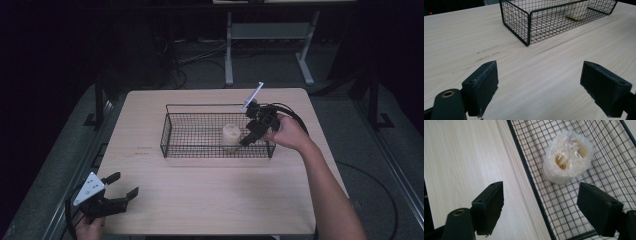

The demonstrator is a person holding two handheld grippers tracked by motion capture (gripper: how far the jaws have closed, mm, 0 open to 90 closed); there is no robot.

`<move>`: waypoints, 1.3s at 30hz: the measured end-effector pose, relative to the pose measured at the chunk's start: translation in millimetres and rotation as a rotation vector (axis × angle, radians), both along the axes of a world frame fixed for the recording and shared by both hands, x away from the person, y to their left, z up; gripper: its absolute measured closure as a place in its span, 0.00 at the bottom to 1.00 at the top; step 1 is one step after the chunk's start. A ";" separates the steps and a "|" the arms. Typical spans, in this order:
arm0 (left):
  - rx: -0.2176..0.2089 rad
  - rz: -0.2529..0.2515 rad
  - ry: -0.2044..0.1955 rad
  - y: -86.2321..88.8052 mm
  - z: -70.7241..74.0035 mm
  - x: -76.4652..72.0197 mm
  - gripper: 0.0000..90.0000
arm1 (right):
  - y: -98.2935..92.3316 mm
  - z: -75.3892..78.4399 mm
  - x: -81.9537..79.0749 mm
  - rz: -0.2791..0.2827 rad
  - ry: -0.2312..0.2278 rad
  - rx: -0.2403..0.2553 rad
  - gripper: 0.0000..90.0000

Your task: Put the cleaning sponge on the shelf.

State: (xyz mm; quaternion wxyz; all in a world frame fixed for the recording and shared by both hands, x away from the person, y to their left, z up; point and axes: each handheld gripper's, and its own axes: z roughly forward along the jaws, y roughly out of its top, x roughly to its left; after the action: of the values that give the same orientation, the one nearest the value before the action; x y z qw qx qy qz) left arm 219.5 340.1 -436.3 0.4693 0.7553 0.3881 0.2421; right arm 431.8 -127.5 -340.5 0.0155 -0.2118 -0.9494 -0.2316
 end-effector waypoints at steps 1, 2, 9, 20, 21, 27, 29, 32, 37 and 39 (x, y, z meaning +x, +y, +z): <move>0.000 0.000 0.000 -0.1 0.0 0.0 0.16 | -2.0 -0.3 -0.9 -0.003 0.000 0.003 0.23; 0.000 0.000 -0.001 -0.1 0.0 -0.1 0.15 | -3.1 -0.5 -1.4 -0.005 0.001 0.005 0.23; 0.000 0.001 -0.002 -0.3 -0.2 0.1 0.15 | -12.1 -0.3 -9.1 -0.014 0.005 -0.004 0.23; 0.005 0.001 -0.003 -1.1 -0.4 0.1 0.16 | -23.8 1.2 -23.0 -0.013 -0.011 0.006 0.23; 0.005 0.002 -0.002 -1.0 -0.4 0.1 0.15 | -24.6 0.5 -24.1 -0.013 -0.012 0.007 0.23; 0.006 0.001 -0.001 -1.1 -0.5 0.1 0.15 | -29.5 -3.0 -31.1 -0.014 -0.008 0.003 0.23; 0.007 0.000 -0.002 -1.2 -0.5 0.1 0.15 | -30.5 -3.6 -33.0 -0.013 -0.009 0.002 0.23; 0.007 0.001 -0.002 -1.2 -0.5 0.2 0.15 | -31.8 -4.8 -37.1 -0.012 -0.011 -0.003 0.23; 0.010 0.002 0.001 -1.6 -0.6 0.4 0.15 | -32.8 -7.7 -43.8 -0.002 -0.012 -0.011 0.23; 0.010 0.002 0.002 -1.7 -0.5 0.4 0.15 | -33.5 -8.9 -46.0 0.001 -0.012 -0.009 0.23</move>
State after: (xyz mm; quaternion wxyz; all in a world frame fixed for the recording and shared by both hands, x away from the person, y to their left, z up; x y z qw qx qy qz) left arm 219.9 338.4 -436.8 0.4648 0.7576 0.3880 0.2439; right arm 385.9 -160.9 -349.4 0.0089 -0.2098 -0.9506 -0.2284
